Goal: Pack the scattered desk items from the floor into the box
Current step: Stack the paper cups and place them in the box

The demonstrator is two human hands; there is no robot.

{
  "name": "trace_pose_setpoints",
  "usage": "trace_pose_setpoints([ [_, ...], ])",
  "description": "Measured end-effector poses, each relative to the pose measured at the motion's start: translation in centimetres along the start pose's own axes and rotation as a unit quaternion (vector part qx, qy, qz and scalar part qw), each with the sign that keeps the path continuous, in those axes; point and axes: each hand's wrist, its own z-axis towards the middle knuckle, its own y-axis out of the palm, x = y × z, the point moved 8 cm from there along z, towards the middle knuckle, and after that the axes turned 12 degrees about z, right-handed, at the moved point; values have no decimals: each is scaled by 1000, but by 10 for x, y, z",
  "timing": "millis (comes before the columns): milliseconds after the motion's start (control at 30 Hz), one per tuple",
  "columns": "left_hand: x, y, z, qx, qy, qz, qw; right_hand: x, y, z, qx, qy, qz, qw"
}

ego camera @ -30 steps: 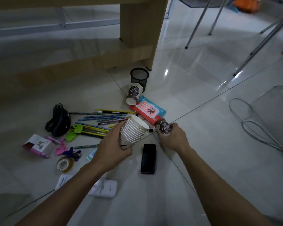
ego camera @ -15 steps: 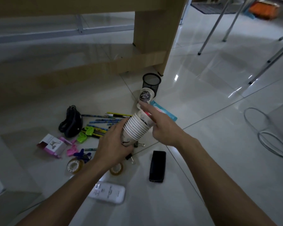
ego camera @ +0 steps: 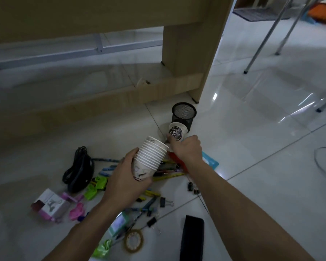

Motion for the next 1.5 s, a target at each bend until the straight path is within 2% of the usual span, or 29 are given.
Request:
trace_pose_setpoints([
  [233, -10, -10, -2, 25, -11, -16, 999, 5, 22, -10, -9, 40, 155, 987],
  [400, -22, -23, -15, 28, -20, -12, 999, -17, 8, -56, -49, 29, 357, 932],
  [467, -22, -26, -19, 26, -5, -25, 999, -31, -4, -68, -45, -14, 393, 918],
  [600, -14, -37, -19, 26, 20, -60, 998, -63, -3, -95, -118, -174, 284, 936],
  [700, -10, -43, -9, 31, 37, -72, 996, -75, 14, -96, -191, -194, 237, 933],
  [800, -17, -52, 2, 45, 32, -110, 992, -93, 29, -92, -201, -201, 211, 935],
  [867, -23, -58, 9, 53, 27, -134, 989, -110, 38, -92, -222, -240, 194, 925],
  [1033, -30, -68, 24, 41, 17, -140, 989, -154, 38, -90, -254, -343, 68, 902],
  [1133, -34, -78, 41, 72, -1, -151, 986, -167, 34, -78, -233, -371, 77, 895],
  [1267, -37, -78, 64, 89, -1, -160, 983, -164, 53, -60, -233, -360, 105, 897],
  [1400, -40, -73, 85, 90, -8, -161, 983, -176, 58, -25, -166, -368, 160, 901],
  [1500, -44, -68, 103, 82, -20, -164, 983, -210, 68, 16, -116, -394, 87, 908],
])
